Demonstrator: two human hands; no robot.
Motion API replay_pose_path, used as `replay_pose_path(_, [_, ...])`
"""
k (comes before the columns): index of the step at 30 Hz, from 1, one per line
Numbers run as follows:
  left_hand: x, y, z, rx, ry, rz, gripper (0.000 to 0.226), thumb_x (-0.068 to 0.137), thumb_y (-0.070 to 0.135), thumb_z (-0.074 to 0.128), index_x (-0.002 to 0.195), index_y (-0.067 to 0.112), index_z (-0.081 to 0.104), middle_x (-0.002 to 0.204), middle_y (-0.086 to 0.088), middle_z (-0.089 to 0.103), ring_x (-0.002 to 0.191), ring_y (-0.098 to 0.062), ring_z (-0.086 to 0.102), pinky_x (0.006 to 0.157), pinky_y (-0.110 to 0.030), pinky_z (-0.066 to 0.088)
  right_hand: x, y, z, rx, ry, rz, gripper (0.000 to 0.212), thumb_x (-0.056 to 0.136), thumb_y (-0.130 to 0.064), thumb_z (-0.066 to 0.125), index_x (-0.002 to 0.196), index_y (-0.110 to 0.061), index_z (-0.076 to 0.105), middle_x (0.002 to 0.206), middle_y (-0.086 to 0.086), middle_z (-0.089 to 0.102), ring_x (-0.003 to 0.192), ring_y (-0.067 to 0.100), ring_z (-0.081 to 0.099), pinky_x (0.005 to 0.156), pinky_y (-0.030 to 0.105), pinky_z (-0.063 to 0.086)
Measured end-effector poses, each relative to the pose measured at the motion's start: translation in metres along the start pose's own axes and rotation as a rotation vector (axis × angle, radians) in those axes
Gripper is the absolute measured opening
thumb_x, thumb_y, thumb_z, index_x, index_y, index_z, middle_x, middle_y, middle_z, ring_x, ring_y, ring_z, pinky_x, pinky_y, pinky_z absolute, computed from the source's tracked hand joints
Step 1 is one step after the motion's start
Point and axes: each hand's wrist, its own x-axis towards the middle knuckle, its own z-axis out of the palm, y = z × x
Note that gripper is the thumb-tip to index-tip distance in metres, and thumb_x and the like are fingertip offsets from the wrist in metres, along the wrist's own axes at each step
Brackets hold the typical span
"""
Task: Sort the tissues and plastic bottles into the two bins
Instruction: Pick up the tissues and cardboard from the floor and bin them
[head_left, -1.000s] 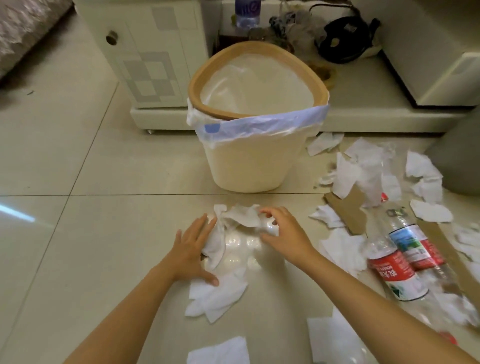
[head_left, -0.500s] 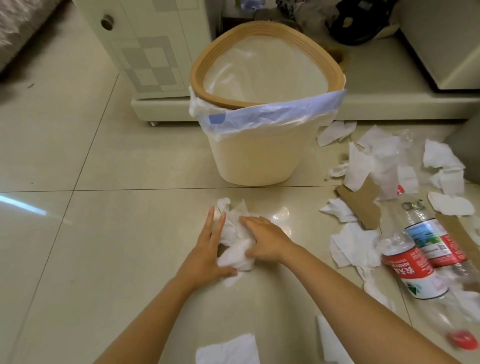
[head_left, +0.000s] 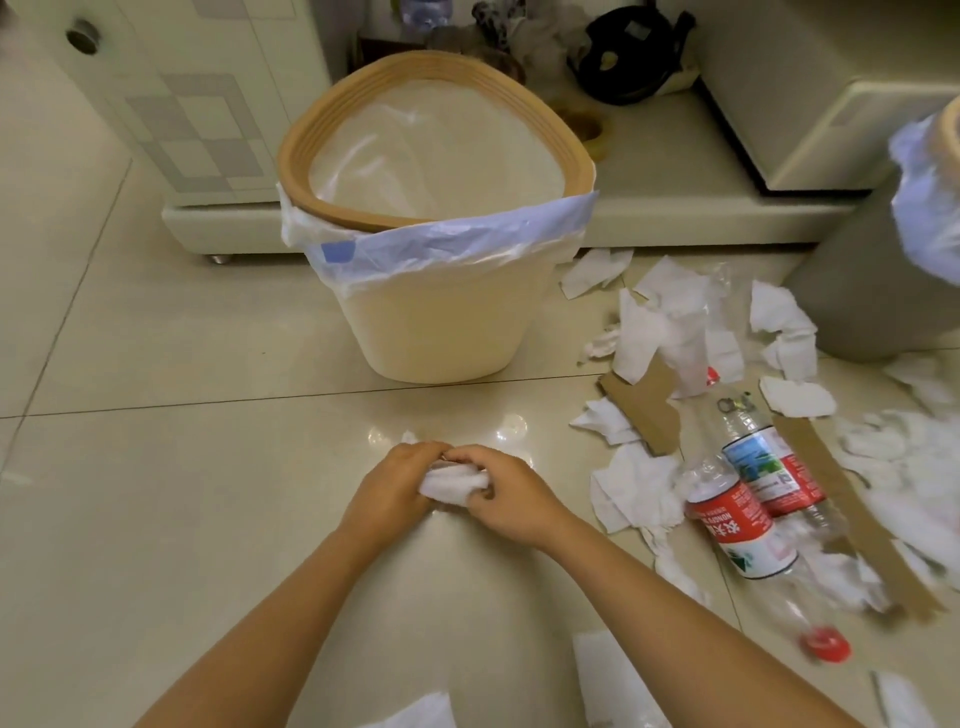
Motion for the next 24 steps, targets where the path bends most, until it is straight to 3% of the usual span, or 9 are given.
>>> replay_pose_path(2, [0.011,0.013,0.002,-0.041,0.015,-0.043,0.03,0.078,0.023,0.057,0.107,0.031,0.063,0.101,0.014,0.066,0.093,-0.014,0.062,0.078,-0.032,0.051,-0.005,0.009,-0.013,0.058,0.177,0.003,0.044,0.084,-0.014,0.057,0.126,-0.03,0.052,0.122,-0.011,0.058,0.108,0.007,0.054,0.092,0.024,0.047])
replay_pose_path(6, [0.039,0.047,0.006,-0.196,-0.011,-0.146,0.041,0.082,0.021,0.068,0.119,0.034,0.057,0.099,0.02,0.064,0.09,-0.003,0.061,0.07,-0.009,0.043,-0.02,0.037,-0.041,0.078,0.497,0.046,0.045,0.088,-0.021,0.061,0.129,-0.033,0.047,0.125,-0.017,0.052,0.111,0.002,0.049,0.093,0.021,0.043])
replay_pose_path(8, [0.056,0.068,0.012,-0.237,-0.11,-0.193,0.051,0.08,0.022,0.07,0.125,0.033,0.05,0.102,0.017,0.062,0.093,-0.007,0.061,0.071,-0.015,0.046,-0.029,0.054,-0.053,0.03,0.572,0.073,0.047,0.089,-0.02,0.06,0.132,-0.032,0.044,0.13,-0.015,0.049,0.116,0.004,0.047,0.095,0.022,0.041])
replay_pose_path(11, [0.09,0.092,0.02,-0.09,-0.275,-0.102,0.064,0.076,0.018,0.068,0.133,0.032,0.043,0.119,0.004,0.061,0.105,-0.019,0.059,0.085,-0.033,0.049,-0.043,0.07,-0.064,-0.045,0.593,0.088,0.052,0.089,-0.018,0.06,0.135,-0.032,0.039,0.135,-0.01,0.044,0.122,0.009,0.045,0.098,0.025,0.041])
replay_pose_path(16, [0.154,0.142,0.028,0.199,-0.696,0.077,0.096,0.071,0.014,0.075,0.15,0.03,0.021,0.14,0.002,0.046,0.121,-0.022,0.05,0.095,-0.034,0.047,-0.061,0.081,-0.059,-0.181,0.699,0.267,0.064,0.084,-0.02,0.066,0.138,-0.027,0.032,0.142,-0.002,0.031,0.126,0.02,0.041,0.094,0.032,0.044])
replay_pose_path(20, [0.177,0.155,0.059,0.382,-0.833,0.142,0.111,0.066,0.015,0.08,0.152,0.032,0.011,0.149,0.002,0.034,0.13,-0.025,0.042,0.1,-0.038,0.044,-0.064,0.088,-0.046,-0.074,0.732,0.455,0.079,0.078,-0.02,0.072,0.142,-0.022,0.025,0.148,0.004,0.025,0.132,0.028,0.034,0.101,0.039,0.042])
replay_pose_path(24, [0.165,0.142,0.072,0.357,-0.785,0.105,0.104,0.061,0.02,0.083,0.144,0.032,0.022,0.134,0.002,0.039,0.115,-0.027,0.052,0.091,-0.043,0.05,-0.063,0.095,-0.049,0.059,0.725,0.476,0.089,0.073,-0.015,0.076,0.144,-0.019,0.023,0.145,0.006,0.028,0.133,0.025,0.033,0.108,0.037,0.036])
